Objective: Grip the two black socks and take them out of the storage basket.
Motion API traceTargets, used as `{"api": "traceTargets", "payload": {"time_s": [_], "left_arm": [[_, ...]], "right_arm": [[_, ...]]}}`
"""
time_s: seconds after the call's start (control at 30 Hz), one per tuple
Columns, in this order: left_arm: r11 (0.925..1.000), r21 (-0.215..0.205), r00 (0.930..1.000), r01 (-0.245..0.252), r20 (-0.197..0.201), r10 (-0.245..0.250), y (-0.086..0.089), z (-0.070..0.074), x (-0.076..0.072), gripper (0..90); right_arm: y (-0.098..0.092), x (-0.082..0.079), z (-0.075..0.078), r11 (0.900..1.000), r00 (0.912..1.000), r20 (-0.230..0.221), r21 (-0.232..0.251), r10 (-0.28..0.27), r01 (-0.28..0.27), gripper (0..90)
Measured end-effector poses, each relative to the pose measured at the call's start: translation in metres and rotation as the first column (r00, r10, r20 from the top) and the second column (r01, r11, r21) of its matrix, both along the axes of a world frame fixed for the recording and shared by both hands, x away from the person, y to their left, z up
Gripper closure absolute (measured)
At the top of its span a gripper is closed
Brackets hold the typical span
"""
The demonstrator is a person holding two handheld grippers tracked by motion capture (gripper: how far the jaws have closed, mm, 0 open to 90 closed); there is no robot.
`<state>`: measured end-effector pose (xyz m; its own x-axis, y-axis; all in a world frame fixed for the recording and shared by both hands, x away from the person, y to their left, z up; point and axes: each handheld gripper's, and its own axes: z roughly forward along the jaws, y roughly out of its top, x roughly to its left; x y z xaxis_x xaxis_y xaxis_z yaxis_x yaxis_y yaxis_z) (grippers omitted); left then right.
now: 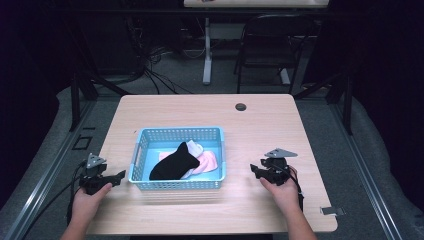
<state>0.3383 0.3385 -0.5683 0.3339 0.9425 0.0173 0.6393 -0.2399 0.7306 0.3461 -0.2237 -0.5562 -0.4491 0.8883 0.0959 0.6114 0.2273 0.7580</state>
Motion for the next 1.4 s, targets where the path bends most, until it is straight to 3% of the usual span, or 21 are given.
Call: {"api": "traceTargets", "payload": {"time_s": [0.6,0.87,1.0,1.03,1.23,1.4], "left_arm": [[1.0,0.001,1.0,-0.002,-0.002,0.002,0.0,0.0,-0.001,20.9],[1.0,0.0,1.0,-0.003,-0.006,0.003,0.0,0.0,-0.002,20.9],[1.0,-0.004,1.0,-0.002,-0.002,0.002,0.001,0.0,-0.002,20.9],[1.0,-0.007,1.0,-0.003,-0.001,0.003,0.001,0.0,-0.002,20.9],[1.0,-0.006,1.0,-0.003,-0.004,0.003,0.001,0.0,-0.003,20.9],[1.0,-0.007,1.0,-0.007,-0.005,0.007,0.001,0.0,-0.002,20.9]], "right_arm": [[0.008,0.0,-0.001,0.998,0.9988,-0.043,-0.056,0.023,-0.025,49.1],[0.006,-0.002,0.005,0.999,0.9986,-0.049,-0.03,0.02,-0.021,48.2],[0.005,-0.002,0.013,1.0,0.9978,-0.065,0.009,0.014,-0.014,49.1],[0.005,-0.002,0.016,1.0,0.9981,-0.06,-0.02,0.012,-0.014,49.1],[0.005,-0.002,0.024,1.0,0.9978,-0.066,0.0,0.001,-0.001,48.5],[0.006,0.002,0.035,0.998,0.9957,-0.088,-0.06,0.029,-0.035,51.2]]}}
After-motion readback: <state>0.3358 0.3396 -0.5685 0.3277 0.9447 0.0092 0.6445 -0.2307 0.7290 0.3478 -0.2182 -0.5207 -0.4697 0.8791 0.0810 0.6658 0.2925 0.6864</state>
